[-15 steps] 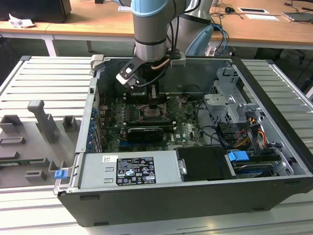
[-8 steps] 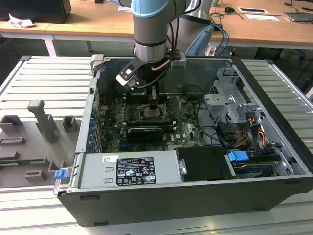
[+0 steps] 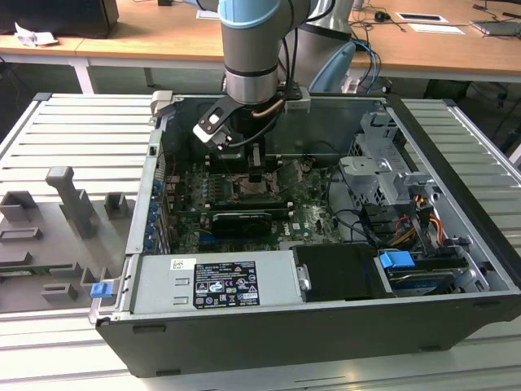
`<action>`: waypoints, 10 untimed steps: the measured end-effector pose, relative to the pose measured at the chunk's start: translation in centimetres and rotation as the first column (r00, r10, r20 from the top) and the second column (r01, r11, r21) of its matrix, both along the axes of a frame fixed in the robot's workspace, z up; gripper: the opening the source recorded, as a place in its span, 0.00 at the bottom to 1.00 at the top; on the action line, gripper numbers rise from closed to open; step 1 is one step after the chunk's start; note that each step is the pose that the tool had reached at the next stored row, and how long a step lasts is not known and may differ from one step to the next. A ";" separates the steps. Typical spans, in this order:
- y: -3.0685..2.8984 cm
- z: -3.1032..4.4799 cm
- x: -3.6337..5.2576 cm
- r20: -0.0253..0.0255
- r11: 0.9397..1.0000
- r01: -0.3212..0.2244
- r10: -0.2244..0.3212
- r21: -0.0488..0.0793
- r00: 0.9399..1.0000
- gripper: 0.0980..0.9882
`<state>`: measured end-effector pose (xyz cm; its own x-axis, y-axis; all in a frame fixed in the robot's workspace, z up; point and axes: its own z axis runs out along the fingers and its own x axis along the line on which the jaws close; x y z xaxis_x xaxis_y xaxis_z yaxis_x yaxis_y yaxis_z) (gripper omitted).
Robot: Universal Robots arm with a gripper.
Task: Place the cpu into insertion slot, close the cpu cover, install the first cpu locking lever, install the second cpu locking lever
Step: 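Close the cpu cover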
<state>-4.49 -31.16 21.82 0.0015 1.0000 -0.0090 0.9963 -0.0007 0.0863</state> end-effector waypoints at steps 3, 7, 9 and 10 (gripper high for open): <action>0.00 0.47 0.04 0.000 1.000 0.000 0.000 0.000 1.000 0.01; -0.05 0.48 0.42 -0.001 1.000 0.001 -0.001 0.000 1.000 0.01; -0.05 0.65 0.42 -0.001 1.000 0.002 -0.002 0.000 1.000 0.01; -0.05 0.94 0.43 -0.002 1.000 0.001 -0.001 0.000 1.000 0.01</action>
<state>-4.06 -31.21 22.77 0.0028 1.0000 -0.0091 0.9965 -0.0021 0.0841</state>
